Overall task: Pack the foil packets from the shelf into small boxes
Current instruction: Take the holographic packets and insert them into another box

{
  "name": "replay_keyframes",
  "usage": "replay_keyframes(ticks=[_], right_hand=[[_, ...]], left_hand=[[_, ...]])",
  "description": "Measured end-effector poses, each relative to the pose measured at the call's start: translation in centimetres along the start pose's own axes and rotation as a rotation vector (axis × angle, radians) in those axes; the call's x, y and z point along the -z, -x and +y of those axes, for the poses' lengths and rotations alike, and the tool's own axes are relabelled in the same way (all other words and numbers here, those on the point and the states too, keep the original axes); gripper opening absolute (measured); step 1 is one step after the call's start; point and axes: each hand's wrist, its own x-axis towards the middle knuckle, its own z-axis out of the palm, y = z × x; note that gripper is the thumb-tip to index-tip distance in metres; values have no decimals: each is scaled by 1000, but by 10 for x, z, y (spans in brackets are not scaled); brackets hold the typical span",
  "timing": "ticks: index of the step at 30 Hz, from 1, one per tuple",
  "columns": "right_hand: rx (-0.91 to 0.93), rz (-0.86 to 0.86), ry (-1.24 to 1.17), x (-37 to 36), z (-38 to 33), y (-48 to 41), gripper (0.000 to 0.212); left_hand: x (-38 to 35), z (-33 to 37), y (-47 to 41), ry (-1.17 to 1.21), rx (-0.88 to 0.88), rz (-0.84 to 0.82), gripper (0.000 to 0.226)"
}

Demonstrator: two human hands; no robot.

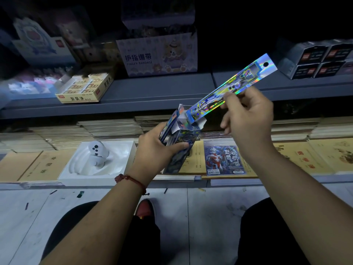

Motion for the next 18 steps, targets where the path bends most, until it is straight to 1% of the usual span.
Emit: replay_keyframes(ticks=[4, 8, 11, 13, 15, 18], right_hand=[[47, -35, 72, 0, 1, 4, 25], [112, -86, 114, 1, 3, 6, 33], [111, -113, 150, -2, 4, 7, 35], [101, -143, 187, -3, 5, 8, 32], [96, -203, 246, -5, 6, 11, 29], [72, -343, 390, -8, 8, 16, 34]], left_hand=[[0, 1, 0, -6, -6, -3, 51], [0, 2, 1, -7, -20, 6, 53], [0, 2, 2, -8, -28, 14, 52], [1, 3, 3, -12, -36, 12, 52], [2, 5, 4, -17, -47, 6, 51], [2, 7, 6, -20, -74, -6, 50]])
